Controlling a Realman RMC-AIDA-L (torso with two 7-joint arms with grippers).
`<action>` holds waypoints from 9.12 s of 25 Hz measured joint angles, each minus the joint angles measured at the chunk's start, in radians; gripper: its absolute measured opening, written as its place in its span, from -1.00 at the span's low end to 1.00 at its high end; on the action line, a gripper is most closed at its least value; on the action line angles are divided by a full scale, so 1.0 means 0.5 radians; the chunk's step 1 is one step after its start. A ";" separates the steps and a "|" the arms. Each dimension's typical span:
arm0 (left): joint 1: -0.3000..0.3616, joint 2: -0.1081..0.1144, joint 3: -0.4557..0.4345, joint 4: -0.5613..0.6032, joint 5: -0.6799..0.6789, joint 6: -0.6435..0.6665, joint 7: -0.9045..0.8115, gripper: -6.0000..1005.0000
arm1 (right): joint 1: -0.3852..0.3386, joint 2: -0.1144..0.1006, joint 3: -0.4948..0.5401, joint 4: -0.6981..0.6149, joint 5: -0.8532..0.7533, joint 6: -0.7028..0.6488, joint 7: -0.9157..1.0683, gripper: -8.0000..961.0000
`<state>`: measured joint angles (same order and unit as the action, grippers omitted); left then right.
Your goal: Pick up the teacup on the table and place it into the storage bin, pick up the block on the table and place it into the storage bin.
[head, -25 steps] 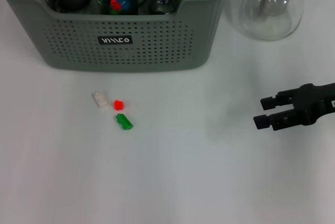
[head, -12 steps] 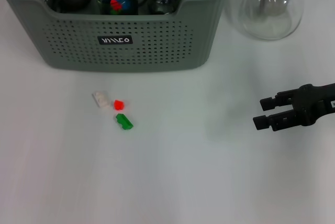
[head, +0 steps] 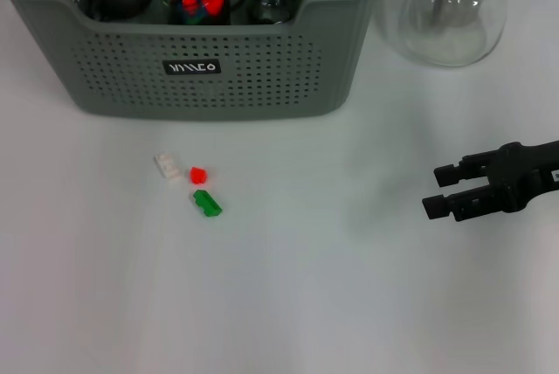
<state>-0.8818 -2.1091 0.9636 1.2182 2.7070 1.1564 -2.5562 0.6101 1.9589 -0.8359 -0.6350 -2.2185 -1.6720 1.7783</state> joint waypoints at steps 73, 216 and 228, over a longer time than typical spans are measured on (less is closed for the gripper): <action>0.818 -0.130 1.389 0.245 0.093 0.491 -0.089 0.44 | -0.015 0.000 0.015 0.003 0.001 0.028 0.008 0.72; 0.329 -0.120 0.890 -0.411 0.131 0.398 1.142 -0.12 | -0.005 0.037 0.018 0.003 -0.055 0.093 0.029 0.72; 0.346 -0.116 0.848 -0.304 0.143 0.520 1.064 -0.44 | -0.006 0.031 0.018 0.003 -0.055 0.102 0.030 0.72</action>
<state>-0.7091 -2.1670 1.3875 1.0662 2.7785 1.4165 -2.0240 0.6074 1.9746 -0.8267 -0.6335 -2.2460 -1.6211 1.7932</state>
